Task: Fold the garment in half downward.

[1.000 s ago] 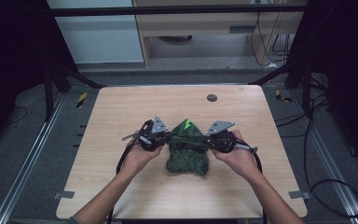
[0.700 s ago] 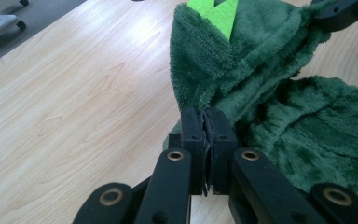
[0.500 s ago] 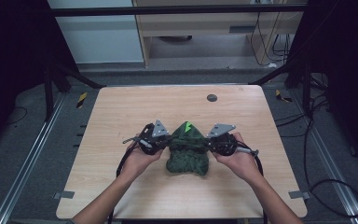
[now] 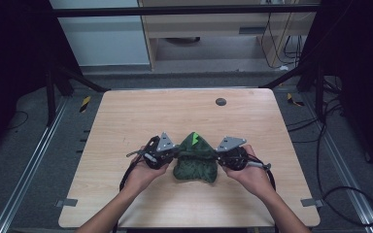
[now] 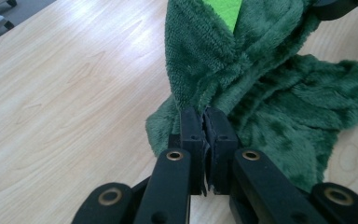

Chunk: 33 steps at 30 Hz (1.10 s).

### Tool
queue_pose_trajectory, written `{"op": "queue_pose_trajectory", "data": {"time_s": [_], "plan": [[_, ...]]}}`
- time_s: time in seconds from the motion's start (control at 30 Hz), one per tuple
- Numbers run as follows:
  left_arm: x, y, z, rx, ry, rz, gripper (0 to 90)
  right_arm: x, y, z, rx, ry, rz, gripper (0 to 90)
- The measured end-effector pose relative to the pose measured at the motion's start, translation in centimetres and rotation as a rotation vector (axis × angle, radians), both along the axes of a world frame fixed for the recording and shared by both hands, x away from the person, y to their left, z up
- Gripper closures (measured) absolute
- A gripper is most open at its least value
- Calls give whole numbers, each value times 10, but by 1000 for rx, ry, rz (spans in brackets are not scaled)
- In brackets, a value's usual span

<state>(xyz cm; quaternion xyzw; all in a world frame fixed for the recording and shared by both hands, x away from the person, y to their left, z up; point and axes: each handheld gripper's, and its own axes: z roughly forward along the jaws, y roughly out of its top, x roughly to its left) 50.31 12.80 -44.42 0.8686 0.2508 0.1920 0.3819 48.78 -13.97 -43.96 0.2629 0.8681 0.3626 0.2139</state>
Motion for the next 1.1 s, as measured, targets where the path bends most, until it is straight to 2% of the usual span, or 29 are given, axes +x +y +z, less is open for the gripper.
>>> {"op": "queue_pose_trajectory", "data": {"time_s": [0.33, 0.6, 1.1], "plan": [[-14, 2, -12, -15, -6, -6, 869, -14, 0, -9, 11, 5, 9, 846], [-22, 3, -24, -6, 1, -13, 868, -22, 0, -19, -6, 8, 19, 839], [-31, 9, -30, -13, -6, -16, 868, -32, -2, -24, -1, 3, 22, 835]]}}
